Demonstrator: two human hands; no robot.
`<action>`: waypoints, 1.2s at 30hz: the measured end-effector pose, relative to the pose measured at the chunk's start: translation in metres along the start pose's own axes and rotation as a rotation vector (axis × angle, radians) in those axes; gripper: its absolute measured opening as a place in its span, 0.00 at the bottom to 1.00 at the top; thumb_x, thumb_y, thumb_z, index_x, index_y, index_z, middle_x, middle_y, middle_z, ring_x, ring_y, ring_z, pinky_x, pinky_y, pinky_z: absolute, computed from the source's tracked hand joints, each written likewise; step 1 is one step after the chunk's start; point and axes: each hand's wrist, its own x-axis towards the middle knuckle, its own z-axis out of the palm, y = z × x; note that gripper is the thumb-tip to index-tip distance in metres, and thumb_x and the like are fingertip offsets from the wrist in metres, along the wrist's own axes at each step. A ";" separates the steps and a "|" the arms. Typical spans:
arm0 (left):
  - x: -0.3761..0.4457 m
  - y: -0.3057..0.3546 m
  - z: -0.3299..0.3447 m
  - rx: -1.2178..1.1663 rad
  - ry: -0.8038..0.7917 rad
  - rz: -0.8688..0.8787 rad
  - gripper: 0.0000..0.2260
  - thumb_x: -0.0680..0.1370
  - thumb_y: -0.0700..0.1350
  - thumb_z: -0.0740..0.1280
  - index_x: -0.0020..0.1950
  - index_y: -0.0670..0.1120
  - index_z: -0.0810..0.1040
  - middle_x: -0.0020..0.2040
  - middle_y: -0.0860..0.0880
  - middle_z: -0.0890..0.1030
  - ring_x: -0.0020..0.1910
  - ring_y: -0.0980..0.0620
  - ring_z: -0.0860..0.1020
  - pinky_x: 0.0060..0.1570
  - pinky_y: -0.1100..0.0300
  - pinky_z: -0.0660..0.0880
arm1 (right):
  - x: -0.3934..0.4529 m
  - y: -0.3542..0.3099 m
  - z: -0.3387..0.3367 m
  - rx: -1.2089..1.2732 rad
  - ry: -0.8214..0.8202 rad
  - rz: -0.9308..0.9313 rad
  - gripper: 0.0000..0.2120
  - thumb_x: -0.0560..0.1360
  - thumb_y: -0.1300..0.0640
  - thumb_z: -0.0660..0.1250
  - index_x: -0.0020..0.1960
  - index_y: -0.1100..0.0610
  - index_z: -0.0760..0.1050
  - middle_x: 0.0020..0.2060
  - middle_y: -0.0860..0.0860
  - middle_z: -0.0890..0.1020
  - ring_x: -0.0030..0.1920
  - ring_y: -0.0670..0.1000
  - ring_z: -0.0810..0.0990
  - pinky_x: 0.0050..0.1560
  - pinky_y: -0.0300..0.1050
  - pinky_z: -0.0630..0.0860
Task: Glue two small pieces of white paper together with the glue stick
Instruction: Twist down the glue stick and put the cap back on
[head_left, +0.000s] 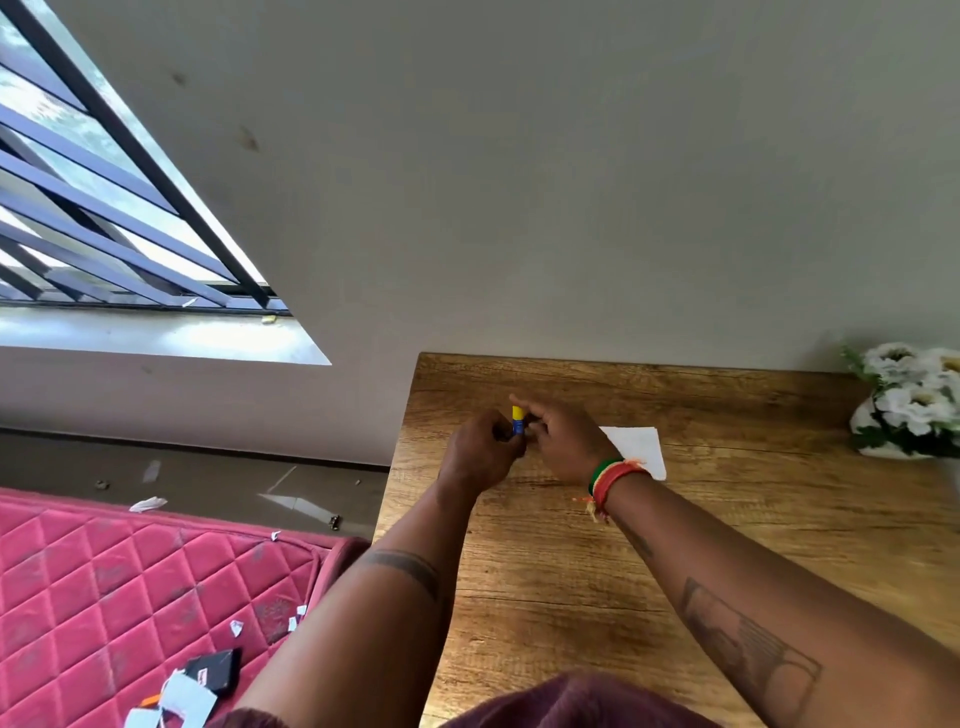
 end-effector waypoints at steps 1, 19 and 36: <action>0.002 0.004 -0.002 -0.022 -0.001 -0.003 0.10 0.78 0.53 0.72 0.49 0.47 0.82 0.40 0.52 0.82 0.39 0.53 0.79 0.35 0.59 0.70 | -0.005 0.001 -0.001 -0.060 -0.076 -0.023 0.34 0.79 0.65 0.62 0.80 0.43 0.59 0.66 0.52 0.79 0.60 0.53 0.81 0.56 0.45 0.77; 0.013 0.022 0.019 -0.089 0.002 -0.002 0.08 0.78 0.51 0.74 0.51 0.48 0.84 0.45 0.51 0.85 0.45 0.50 0.82 0.40 0.57 0.75 | -0.014 0.019 -0.010 -0.013 0.034 0.003 0.39 0.77 0.58 0.70 0.80 0.41 0.54 0.69 0.54 0.77 0.62 0.54 0.80 0.62 0.53 0.78; 0.045 0.014 0.037 0.030 0.032 0.026 0.12 0.81 0.42 0.67 0.64 0.48 0.83 0.61 0.49 0.85 0.60 0.49 0.82 0.55 0.58 0.78 | 0.038 0.046 0.004 -0.031 0.308 0.192 0.07 0.73 0.62 0.73 0.49 0.55 0.77 0.47 0.54 0.83 0.47 0.56 0.81 0.43 0.44 0.71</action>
